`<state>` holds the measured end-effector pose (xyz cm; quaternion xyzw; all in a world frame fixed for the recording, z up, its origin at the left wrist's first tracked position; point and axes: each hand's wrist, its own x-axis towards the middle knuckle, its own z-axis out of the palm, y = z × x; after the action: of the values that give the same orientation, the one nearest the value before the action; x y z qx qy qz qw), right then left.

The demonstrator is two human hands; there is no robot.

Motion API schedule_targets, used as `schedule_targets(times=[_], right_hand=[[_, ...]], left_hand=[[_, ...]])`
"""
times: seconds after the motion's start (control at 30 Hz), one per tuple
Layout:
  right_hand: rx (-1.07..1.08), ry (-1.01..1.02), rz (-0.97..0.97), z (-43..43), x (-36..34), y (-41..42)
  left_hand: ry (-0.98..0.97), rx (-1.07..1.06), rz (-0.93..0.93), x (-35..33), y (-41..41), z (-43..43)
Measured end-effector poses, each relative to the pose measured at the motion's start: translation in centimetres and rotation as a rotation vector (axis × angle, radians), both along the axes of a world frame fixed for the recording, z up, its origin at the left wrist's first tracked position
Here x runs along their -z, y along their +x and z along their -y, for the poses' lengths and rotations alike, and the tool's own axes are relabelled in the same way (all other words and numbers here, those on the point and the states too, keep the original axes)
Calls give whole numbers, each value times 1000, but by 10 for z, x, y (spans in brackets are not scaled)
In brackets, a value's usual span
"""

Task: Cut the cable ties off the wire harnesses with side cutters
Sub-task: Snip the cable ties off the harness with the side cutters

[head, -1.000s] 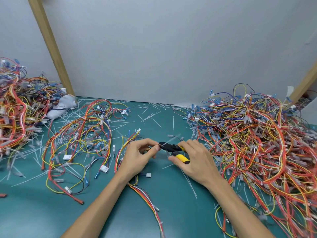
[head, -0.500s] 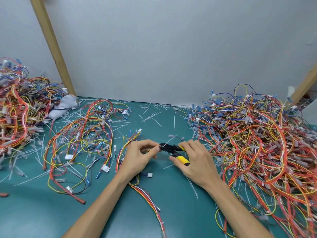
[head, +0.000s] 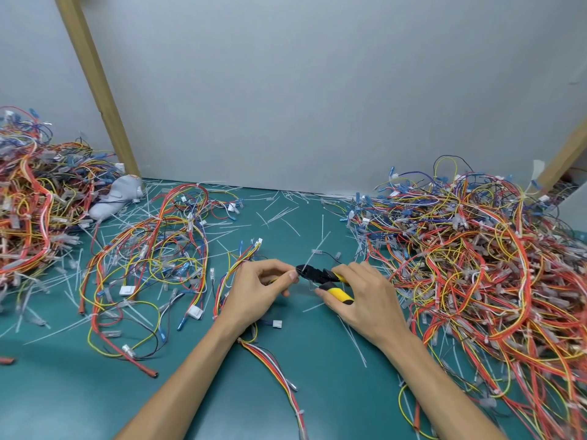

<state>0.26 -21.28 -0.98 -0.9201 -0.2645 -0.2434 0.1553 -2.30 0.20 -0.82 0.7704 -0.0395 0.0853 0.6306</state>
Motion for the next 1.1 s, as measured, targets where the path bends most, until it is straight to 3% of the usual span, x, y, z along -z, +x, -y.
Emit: schedule_targets(times=[0.37,0.97,1.1], right_hand=[[-22,8,-57,-2,1,-1],[-5,-27,63,0,1,1],[-20,-11,13,1,-2,0]], left_hand=[[-28,-22,-16,-2,-1,2],[-21,-24,-31,0,1,2],[-34,-10,-20,1,1,1]])
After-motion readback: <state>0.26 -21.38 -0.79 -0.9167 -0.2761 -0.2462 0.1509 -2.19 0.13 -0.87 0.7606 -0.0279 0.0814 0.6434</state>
